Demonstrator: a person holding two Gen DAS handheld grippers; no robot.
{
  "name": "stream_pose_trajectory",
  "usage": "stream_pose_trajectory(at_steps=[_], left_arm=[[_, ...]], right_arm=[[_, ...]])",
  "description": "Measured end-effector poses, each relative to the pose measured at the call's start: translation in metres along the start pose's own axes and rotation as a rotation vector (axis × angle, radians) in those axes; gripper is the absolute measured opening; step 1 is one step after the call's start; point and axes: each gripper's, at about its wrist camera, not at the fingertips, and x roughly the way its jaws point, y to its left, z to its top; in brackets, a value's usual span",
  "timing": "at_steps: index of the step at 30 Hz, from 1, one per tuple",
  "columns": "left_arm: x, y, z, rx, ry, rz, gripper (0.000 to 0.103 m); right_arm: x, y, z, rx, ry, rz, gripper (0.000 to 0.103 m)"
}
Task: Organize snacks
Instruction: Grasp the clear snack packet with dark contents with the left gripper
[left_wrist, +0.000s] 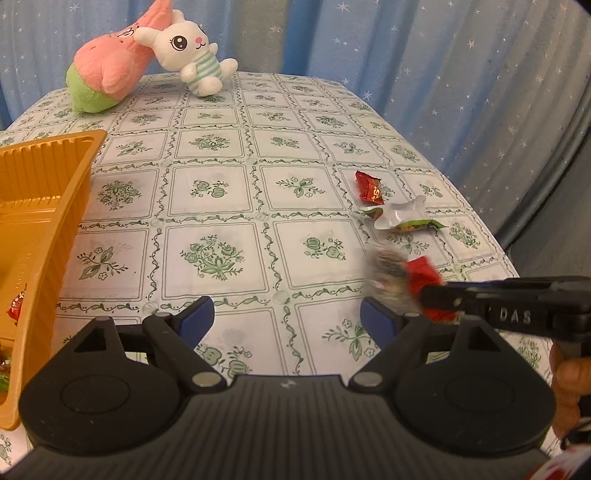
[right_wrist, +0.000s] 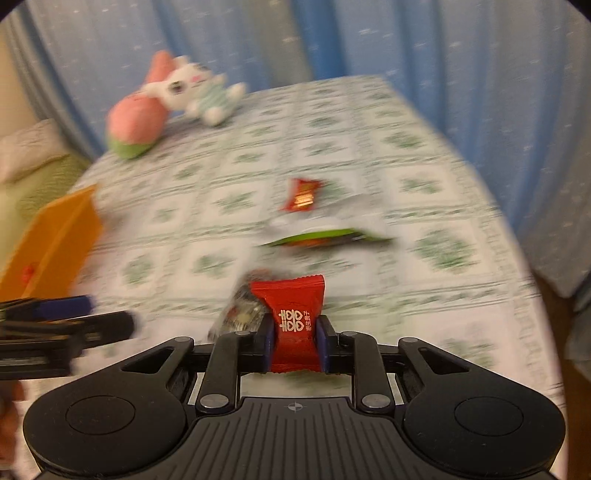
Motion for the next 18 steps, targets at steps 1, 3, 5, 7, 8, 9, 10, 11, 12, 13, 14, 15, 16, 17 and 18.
stream_pose_trajectory(at_steps=[1, 3, 5, 7, 8, 9, 10, 11, 12, 13, 14, 15, 16, 17, 18], left_arm=[[0.001, -0.001, 0.0, 0.008, 0.003, -0.006, 0.085], [0.003, -0.004, 0.002, 0.032, 0.003, -0.019, 0.084], [0.008, -0.009, 0.004, 0.061, 0.0, -0.045, 0.082], [0.016, -0.016, 0.006, 0.092, 0.003, -0.075, 0.077], [0.02, -0.02, 0.007, 0.108, 0.008, -0.087, 0.073], [0.024, -0.024, 0.009, 0.124, 0.01, -0.098, 0.071], [0.028, -0.03, 0.01, 0.143, 0.011, -0.108, 0.069], [0.031, -0.034, 0.011, 0.161, 0.011, -0.117, 0.065], [0.033, -0.04, 0.012, 0.184, 0.011, -0.126, 0.064], [0.036, -0.046, 0.013, 0.21, 0.011, -0.138, 0.06], [0.039, -0.051, 0.013, 0.233, 0.014, -0.144, 0.057], [0.042, -0.056, 0.014, 0.257, 0.02, -0.151, 0.054], [0.046, -0.06, 0.014, 0.281, 0.026, -0.156, 0.046], [0.049, -0.064, 0.015, 0.301, 0.031, -0.157, 0.041], [0.051, -0.067, 0.015, 0.321, 0.03, -0.149, 0.041]], right_arm=[[0.001, 0.005, -0.001, -0.004, 0.008, 0.038, 0.023], [-0.002, 0.011, -0.001, -0.002, -0.002, 0.045, 0.023], [-0.007, 0.008, 0.0, 0.025, -0.028, -0.01, 0.023], [-0.013, -0.001, 0.0, 0.042, -0.051, -0.077, 0.023], [-0.015, -0.004, 0.0, 0.047, -0.057, -0.099, 0.023], [-0.018, -0.009, 0.0, 0.053, -0.06, -0.113, 0.023], [-0.019, -0.013, 0.0, 0.058, -0.061, -0.124, 0.024], [-0.021, -0.017, -0.001, 0.056, -0.062, -0.135, 0.023], [-0.022, -0.02, -0.002, 0.054, -0.063, -0.144, 0.023], [-0.023, -0.023, -0.003, 0.056, -0.064, -0.151, 0.023], [-0.024, -0.025, -0.004, 0.061, -0.065, -0.155, 0.023], [-0.024, -0.027, -0.005, 0.068, -0.066, -0.158, 0.023], [-0.024, -0.028, -0.005, 0.073, -0.068, -0.161, 0.023], [-0.024, -0.03, -0.005, 0.079, -0.069, -0.162, 0.023], [-0.025, -0.031, -0.006, 0.085, -0.071, -0.161, 0.023]])
